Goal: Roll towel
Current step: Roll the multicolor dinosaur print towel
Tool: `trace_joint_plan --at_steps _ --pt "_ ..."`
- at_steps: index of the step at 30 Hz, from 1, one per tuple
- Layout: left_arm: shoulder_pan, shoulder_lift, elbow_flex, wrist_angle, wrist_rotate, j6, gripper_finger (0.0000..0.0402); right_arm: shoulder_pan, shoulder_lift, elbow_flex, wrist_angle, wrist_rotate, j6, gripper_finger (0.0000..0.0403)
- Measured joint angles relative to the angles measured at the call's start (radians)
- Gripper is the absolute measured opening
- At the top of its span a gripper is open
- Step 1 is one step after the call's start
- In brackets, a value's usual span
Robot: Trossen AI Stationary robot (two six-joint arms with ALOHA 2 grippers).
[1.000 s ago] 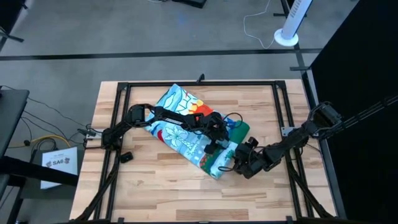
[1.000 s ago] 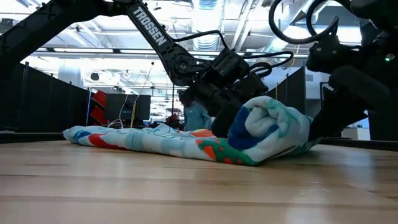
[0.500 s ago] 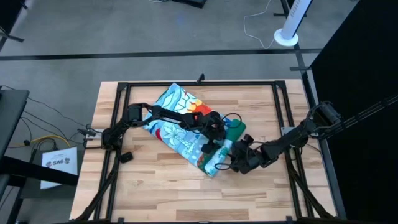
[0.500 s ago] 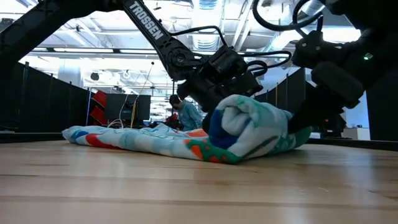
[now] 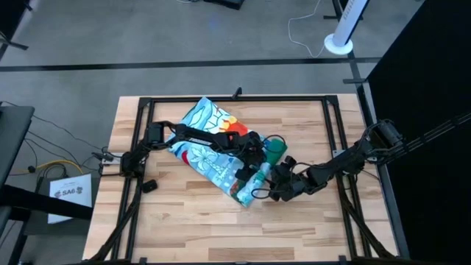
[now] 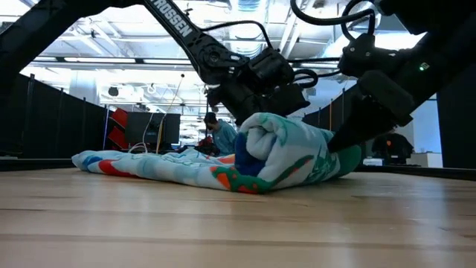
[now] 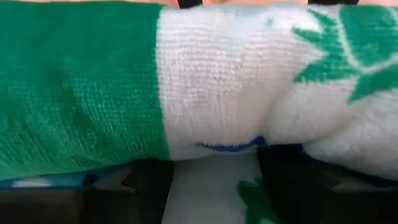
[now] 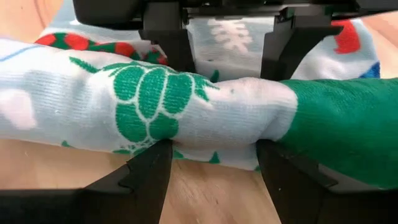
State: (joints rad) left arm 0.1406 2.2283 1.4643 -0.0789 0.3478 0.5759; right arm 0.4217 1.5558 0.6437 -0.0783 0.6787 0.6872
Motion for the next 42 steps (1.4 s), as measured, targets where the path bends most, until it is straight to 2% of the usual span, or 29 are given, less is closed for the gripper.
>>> trace_joint_plan --at_steps 10,21,26,30,35,39,42 --pt "-0.001 -0.024 0.000 -0.054 -0.041 0.015 0.0217 -0.019 0.001 0.000 0.031 0.000 -0.043 0.0224" --pt "-0.004 -0.104 0.000 -0.174 -0.146 0.060 0.0217 -0.053 0.001 0.000 0.077 -0.001 -0.124 0.0224" --pt "-0.005 -0.129 0.000 -0.254 -0.226 0.086 0.0217 -0.075 0.010 0.000 0.103 -0.003 -0.170 0.0224" --pt "-0.004 -0.195 0.001 -0.352 -0.284 0.089 0.0217 -0.101 0.010 0.000 0.139 -0.004 -0.224 0.0224" --pt "-0.004 -0.310 0.001 -0.472 -0.346 0.006 0.0217 -0.161 0.022 0.000 0.208 -0.030 -0.310 0.0224" --pt "-0.015 -0.405 0.002 -0.544 -0.323 -0.065 0.0217 -0.223 0.043 0.001 0.272 -0.074 -0.384 0.0224" --pt "-0.029 -0.463 -0.028 -0.534 -0.212 -0.089 0.0217 -0.264 0.078 0.001 0.354 -0.116 -0.444 0.0224"
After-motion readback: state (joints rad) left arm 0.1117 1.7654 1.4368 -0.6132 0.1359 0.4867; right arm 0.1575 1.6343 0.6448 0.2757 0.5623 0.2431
